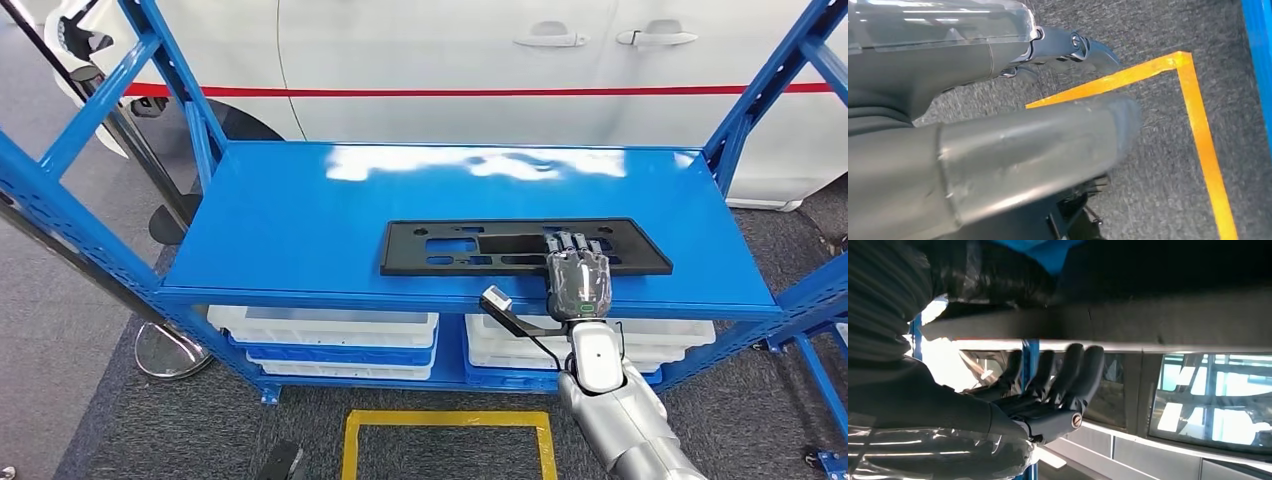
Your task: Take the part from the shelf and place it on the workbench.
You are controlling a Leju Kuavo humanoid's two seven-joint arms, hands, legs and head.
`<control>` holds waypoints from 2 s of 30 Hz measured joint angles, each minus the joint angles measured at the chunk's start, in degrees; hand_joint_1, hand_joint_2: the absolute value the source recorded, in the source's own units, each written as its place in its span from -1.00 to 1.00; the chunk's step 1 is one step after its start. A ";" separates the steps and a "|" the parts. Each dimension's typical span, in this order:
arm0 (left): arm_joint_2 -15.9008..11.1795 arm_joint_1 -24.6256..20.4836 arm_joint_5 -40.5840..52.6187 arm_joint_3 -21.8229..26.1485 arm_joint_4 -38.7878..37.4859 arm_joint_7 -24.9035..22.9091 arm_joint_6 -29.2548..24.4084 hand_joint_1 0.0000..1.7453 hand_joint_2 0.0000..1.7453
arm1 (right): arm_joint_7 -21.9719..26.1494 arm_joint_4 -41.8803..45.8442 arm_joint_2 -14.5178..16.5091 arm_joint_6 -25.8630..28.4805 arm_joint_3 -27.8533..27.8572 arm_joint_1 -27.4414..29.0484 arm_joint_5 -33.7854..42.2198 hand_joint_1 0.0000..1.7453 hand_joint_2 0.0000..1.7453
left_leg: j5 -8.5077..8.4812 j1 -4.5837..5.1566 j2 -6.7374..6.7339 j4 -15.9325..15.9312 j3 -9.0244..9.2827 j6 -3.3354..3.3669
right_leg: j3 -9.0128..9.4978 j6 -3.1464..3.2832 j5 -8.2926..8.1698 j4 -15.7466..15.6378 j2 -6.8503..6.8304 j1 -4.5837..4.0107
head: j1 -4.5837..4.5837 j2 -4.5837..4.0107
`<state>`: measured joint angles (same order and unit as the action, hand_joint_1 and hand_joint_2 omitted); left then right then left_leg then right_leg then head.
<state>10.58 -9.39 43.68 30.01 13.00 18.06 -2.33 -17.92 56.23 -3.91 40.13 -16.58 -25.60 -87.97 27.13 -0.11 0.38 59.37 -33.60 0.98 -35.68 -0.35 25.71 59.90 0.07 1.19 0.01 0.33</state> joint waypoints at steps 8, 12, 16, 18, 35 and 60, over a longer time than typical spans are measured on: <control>-0.01 0.08 -0.07 0.00 0.00 0.13 -0.02 -1.00 -1.00 | 0.33 0.15 0.16 0.00 0.04 -0.08 -0.01 1.00 1.00 | 3.37 -0.50 -0.07 11.41 -5.40 -0.93 | 0.51 0.94 0.04 -0.34 -0.08 0.02 | 0.01 0.00; -0.04 -0.14 -0.30 0.01 0.00 0.76 -0.21 -1.00 -1.00 | 0.57 1.25 0.15 0.00 0.04 -0.05 -0.01 1.00 1.00 | -1.04 -0.02 -0.04 -0.36 -0.19 0.15 | 0.58 0.27 0.07 -0.45 -0.08 -0.15 | -0.01 0.00; -0.03 -0.12 -0.44 0.04 0.00 1.22 -0.33 -1.00 -1.00 | 0.84 3.00 0.07 -0.01 0.10 0.18 -0.01 1.00 1.00 | -1.59 -0.21 -0.09 -1.66 0.29 1.07 | 0.30 -0.99 0.68 0.16 -0.07 -0.23 | -0.03 0.00; -0.01 -0.22 -0.52 0.11 0.00 1.39 -0.34 -1.00 -1.00 | 0.96 3.70 -0.04 -0.01 0.20 0.39 -0.01 1.00 1.00 | -1.94 -0.34 -0.19 -2.21 0.51 1.64 | -1.99 -1.36 3.84 5.30 -0.04 -0.15 | -0.03 0.00; 0.18 -0.67 -4.66 3.51 0.02 6.78 -3.96 -1.00 -1.00 | 19.30 17.16 5.22 -0.02 8.70 5.09 1.32 1.00 1.00 | 6.15 -0.39 -0.05 12.20 -5.61 -1.13 | 0.35 1.04 0.29 -0.16 -0.08 0.00 | 0.03 0.00; 1.27 -0.44 -6.71 6.16 0.00 11.13 -2.34 -1.00 -1.00 | 19.61 36.66 9.33 -0.06 -3.03 6.79 0.09 1.00 1.00 | -0.86 0.00 0.02 -0.41 -0.15 0.37 | 0.42 0.10 0.72 0.26 0.14 -0.54 | 0.01 0.00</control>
<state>11.85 -9.83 36.97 36.17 13.00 29.19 -4.68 1.68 92.89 5.42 40.07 -19.62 -18.81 -87.88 26.26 -0.11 0.39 58.96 -33.75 1.35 -35.26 -0.25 26.42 60.17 0.21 0.65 0.02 0.33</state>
